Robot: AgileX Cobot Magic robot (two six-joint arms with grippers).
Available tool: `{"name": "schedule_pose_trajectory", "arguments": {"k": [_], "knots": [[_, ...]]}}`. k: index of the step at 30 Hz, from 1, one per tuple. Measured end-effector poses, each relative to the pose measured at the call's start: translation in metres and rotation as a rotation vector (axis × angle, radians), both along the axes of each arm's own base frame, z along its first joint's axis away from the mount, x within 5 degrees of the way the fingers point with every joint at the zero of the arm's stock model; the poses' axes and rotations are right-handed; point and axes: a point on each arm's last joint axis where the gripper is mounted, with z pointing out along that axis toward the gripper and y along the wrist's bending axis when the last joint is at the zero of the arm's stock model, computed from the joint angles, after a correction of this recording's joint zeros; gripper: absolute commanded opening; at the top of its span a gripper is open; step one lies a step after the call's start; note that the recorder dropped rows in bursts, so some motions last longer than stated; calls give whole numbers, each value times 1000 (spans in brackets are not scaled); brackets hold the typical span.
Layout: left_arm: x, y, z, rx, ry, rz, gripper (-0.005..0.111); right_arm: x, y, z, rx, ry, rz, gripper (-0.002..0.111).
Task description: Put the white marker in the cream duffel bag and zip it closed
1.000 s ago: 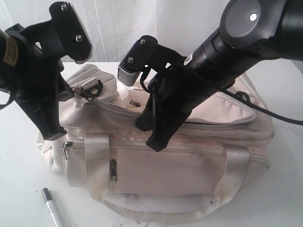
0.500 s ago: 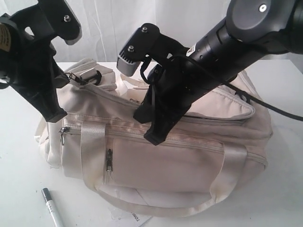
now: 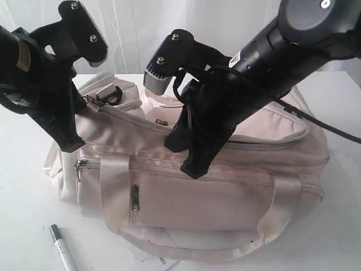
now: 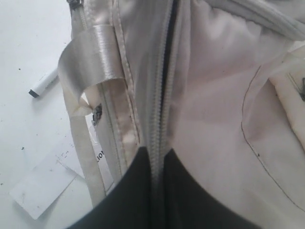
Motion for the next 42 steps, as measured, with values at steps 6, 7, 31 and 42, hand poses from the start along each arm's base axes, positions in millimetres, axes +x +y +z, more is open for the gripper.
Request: {"name": "schedule_pose_trajectory", "arguments": {"k": [6,7,31,42], "knots": [[2,1,1,28,-23,-6,0,0,0,0,1,6,0,0],[2,2,1,27,-24,-4,0,0,0,0,2,6,0,0],[42,3,-16,-11,-115,-8,0,0,0,1,10,-1,-9,0],[57,1,-26,4,-154,-29,0,0,0,1,7,5,-6,0]]}}
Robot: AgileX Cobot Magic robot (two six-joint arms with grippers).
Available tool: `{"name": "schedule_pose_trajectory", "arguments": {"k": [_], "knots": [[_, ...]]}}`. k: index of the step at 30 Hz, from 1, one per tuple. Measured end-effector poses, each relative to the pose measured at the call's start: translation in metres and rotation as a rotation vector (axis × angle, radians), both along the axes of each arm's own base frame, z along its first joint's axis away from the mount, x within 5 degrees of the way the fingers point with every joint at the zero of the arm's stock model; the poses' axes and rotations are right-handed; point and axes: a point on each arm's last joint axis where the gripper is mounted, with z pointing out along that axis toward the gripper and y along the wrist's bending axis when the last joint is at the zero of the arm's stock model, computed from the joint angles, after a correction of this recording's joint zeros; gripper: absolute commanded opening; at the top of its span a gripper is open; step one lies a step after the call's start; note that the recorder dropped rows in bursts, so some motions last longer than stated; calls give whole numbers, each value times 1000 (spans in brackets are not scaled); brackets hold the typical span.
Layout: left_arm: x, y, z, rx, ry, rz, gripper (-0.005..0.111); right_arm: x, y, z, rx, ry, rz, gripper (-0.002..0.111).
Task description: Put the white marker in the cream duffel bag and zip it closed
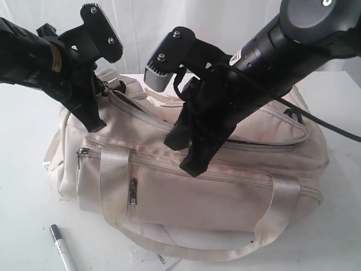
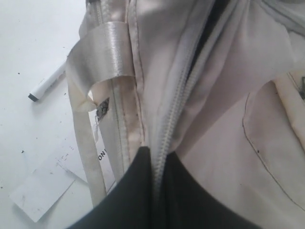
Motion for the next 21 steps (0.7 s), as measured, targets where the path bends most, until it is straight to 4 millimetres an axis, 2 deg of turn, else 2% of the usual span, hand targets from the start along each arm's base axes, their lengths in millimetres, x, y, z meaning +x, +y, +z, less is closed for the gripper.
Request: {"name": "schedule_pose_trajectory", "arguments": {"k": [5,8,13,21], "knots": [[2,-2,1,-21,-25,-5,3,0,0,0,0,0,0,0],[2,-2,1,-52,-18,22,26,0,0,0,0,0,0,0],[3,10,-1,-41,28,94,39,-7,-4,-5,-64,63,45,0],[-28,12,26,-223,98,103,39,-8,-5,-6,-78,71,52,0]]}}
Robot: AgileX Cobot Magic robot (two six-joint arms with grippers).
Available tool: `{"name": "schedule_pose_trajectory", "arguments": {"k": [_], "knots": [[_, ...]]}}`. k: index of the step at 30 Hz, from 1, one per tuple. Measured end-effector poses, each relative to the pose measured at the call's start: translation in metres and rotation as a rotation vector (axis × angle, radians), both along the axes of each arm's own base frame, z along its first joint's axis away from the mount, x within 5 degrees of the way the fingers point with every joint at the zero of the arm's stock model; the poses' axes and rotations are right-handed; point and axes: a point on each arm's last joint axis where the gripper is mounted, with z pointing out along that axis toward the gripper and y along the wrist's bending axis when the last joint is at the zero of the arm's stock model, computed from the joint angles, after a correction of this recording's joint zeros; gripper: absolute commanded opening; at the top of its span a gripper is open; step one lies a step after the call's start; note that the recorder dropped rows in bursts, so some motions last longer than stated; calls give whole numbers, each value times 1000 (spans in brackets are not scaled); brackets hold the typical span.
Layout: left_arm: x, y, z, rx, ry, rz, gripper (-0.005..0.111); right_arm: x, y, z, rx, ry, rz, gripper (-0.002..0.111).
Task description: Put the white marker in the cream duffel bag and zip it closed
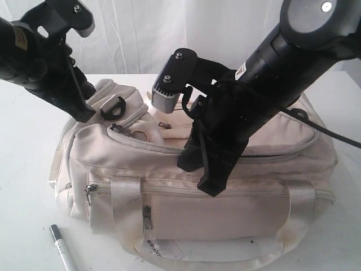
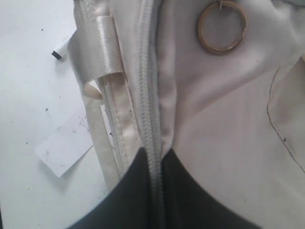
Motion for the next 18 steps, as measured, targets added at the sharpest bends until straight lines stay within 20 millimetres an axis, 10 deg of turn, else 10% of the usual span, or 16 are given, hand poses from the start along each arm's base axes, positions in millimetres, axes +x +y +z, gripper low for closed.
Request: {"name": "schedule_pose_trajectory", "arguments": {"k": [11,18], "knots": [[-58,-25,17,-279,229,-394,39,5,3,-4,12,-1,-15,1],[-61,-30,1,-273,240,-422,39,2,9,-1,91,55,-37,44]]}}
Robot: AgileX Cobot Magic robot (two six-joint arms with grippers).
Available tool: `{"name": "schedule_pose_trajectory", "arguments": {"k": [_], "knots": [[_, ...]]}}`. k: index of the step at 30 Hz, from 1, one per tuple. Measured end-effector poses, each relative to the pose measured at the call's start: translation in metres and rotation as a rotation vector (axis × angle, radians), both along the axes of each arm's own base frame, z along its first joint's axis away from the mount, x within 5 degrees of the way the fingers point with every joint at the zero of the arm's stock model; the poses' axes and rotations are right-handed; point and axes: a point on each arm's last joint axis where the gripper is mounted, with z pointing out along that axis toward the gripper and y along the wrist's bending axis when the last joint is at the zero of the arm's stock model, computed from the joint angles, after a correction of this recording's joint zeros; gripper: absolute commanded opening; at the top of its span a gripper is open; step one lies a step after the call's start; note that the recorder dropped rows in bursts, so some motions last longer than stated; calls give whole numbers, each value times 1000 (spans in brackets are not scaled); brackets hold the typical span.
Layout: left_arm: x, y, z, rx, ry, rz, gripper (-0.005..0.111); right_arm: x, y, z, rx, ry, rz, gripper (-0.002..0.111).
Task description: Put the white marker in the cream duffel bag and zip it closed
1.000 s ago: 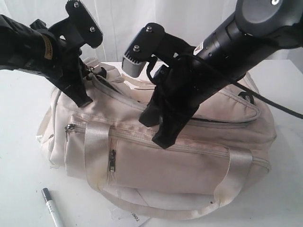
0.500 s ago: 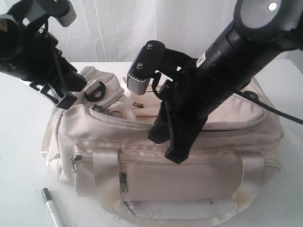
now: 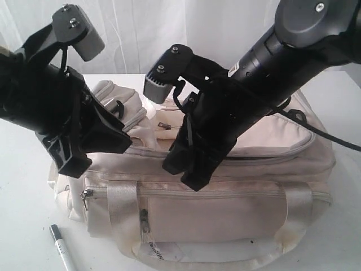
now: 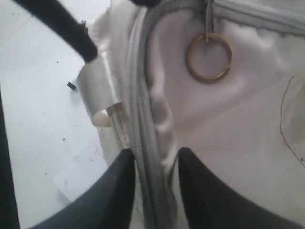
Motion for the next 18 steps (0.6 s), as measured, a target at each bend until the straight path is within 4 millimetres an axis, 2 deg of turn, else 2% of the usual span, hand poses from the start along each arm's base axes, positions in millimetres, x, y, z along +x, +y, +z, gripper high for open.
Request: {"name": "schedule_pose_trajectory", "arguments": {"k": [2,5,10,13,18], "knots": [[-3,-5,-2,-4,-8,-22,39,0,1,0,10,7,-3,49],[-6,-11,-5,-6,-28,-40,39,-1,1,3,22,-1,-8,50],[-5,-15,-10,-15,-63,-28,39,-4,-4,18,61,-73,-29,50],[0,-17,-15,-10,-64,-15,39,-4,-7,22,55,-118,-41,50],[12,-23,-30,16,-38,-3,39,2,-14,19,-41,-170,-72,50]]}}
